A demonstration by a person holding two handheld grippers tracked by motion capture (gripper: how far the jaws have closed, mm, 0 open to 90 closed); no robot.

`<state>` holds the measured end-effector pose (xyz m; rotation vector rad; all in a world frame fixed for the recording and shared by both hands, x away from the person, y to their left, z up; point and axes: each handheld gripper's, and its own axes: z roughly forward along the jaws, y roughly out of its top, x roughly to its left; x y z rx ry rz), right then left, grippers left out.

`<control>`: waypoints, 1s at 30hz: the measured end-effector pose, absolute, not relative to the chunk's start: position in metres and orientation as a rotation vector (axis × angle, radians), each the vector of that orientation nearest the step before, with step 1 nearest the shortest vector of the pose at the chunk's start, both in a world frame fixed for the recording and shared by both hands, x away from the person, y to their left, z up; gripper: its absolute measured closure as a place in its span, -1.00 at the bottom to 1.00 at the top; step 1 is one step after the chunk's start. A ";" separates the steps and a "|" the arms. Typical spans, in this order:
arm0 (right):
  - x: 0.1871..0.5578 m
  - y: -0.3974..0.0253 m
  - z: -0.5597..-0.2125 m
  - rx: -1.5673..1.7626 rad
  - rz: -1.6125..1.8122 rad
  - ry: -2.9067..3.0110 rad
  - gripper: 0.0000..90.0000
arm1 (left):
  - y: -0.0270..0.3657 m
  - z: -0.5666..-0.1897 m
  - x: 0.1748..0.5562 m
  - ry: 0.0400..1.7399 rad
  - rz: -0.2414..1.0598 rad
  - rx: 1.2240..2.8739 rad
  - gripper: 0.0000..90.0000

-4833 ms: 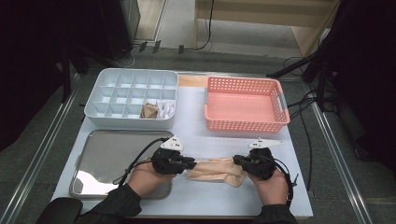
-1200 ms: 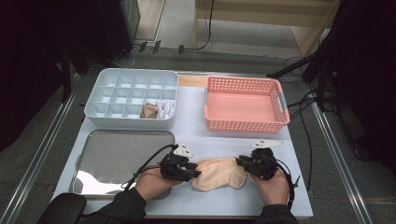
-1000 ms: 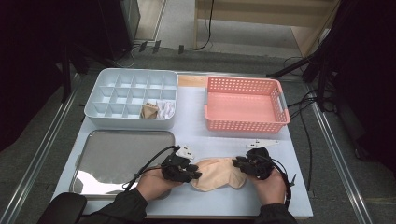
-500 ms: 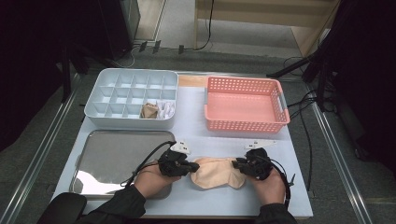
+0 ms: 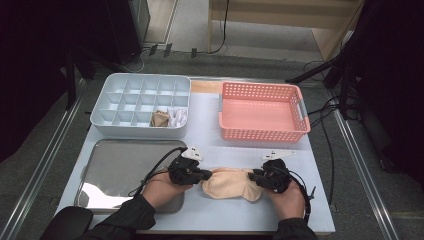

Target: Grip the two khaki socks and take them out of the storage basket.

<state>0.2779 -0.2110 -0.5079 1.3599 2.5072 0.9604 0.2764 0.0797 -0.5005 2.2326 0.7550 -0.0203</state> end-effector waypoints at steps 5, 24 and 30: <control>0.278 -0.211 -0.508 1.361 0.961 2.508 0.62 | 0.076 -0.504 0.278 0.751 -0.033 2.237 0.92; 0.278 -0.210 -0.508 1.362 0.959 2.503 0.59 | 0.080 -0.499 0.296 0.794 0.042 2.225 1.00; 0.274 -0.212 -0.503 1.357 0.999 2.465 0.56 | 0.082 -0.499 0.296 0.804 0.038 2.217 0.84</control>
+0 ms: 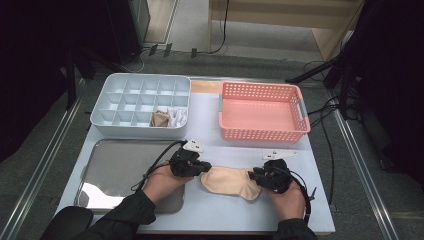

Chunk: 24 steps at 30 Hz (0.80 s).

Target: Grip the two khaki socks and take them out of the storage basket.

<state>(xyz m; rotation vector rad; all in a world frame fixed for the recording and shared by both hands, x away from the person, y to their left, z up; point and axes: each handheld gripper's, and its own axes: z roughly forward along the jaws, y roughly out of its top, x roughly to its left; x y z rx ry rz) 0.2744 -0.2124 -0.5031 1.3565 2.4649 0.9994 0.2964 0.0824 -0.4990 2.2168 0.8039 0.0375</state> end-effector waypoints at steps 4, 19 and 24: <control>0.269 -0.216 -0.502 1.359 1.003 2.452 0.53 | 0.087 -0.497 0.294 0.824 0.026 2.199 0.65; 0.249 -0.232 -0.510 1.418 0.945 2.434 0.28 | 0.084 -0.515 0.289 0.855 -0.002 2.268 0.47; 0.247 -0.228 -0.511 1.375 0.918 2.433 0.31 | 0.083 -0.518 0.289 0.842 -0.018 2.268 0.69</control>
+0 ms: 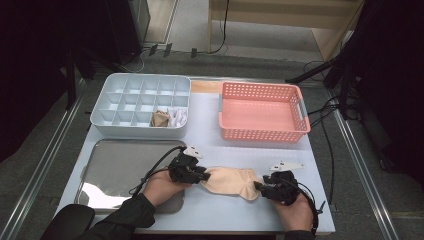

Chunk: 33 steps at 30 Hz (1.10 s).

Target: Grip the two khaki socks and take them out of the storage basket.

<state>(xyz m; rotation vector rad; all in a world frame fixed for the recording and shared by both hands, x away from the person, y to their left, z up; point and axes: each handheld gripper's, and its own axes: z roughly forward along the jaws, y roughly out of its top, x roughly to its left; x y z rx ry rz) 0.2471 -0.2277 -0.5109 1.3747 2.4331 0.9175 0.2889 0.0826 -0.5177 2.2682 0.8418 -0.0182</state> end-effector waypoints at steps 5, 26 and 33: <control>0.244 -0.219 -0.510 1.370 0.884 2.459 0.75 | 0.082 -0.518 0.288 0.831 -0.022 2.267 0.92; 0.287 -0.225 -0.499 1.426 0.905 2.393 0.85 | 0.101 -0.510 0.314 0.931 0.056 2.170 0.96; 0.306 -0.219 -0.503 1.431 0.980 2.427 0.82 | 0.100 -0.514 0.320 0.954 0.051 2.159 0.77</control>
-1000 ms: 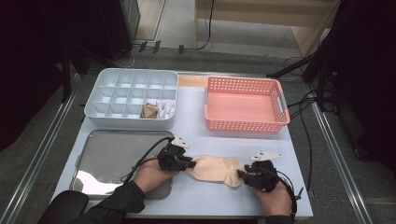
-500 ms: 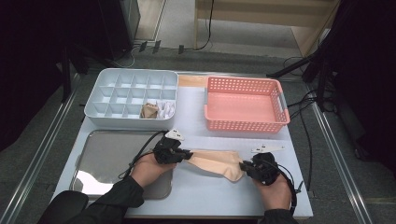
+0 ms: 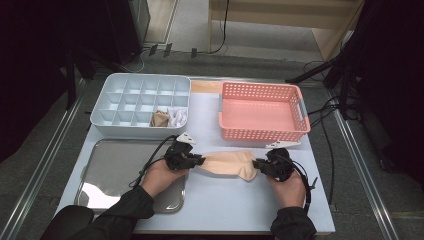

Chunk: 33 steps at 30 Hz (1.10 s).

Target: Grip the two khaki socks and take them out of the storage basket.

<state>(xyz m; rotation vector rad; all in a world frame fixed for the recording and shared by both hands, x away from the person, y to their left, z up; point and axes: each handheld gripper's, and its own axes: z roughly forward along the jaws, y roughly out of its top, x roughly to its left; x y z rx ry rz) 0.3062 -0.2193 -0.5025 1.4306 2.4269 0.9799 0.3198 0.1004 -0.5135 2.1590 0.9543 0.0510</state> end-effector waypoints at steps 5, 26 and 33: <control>0.308 -0.220 -0.506 1.435 0.983 2.440 0.78 | 0.104 -0.509 0.320 0.955 0.061 2.140 0.61; 0.311 -0.215 -0.497 1.445 1.036 2.447 0.79 | 0.089 -0.493 0.315 0.877 0.060 2.135 0.75; 0.311 -0.214 -0.495 1.457 1.051 2.446 0.80 | 0.071 -0.496 0.317 0.854 0.048 2.151 0.73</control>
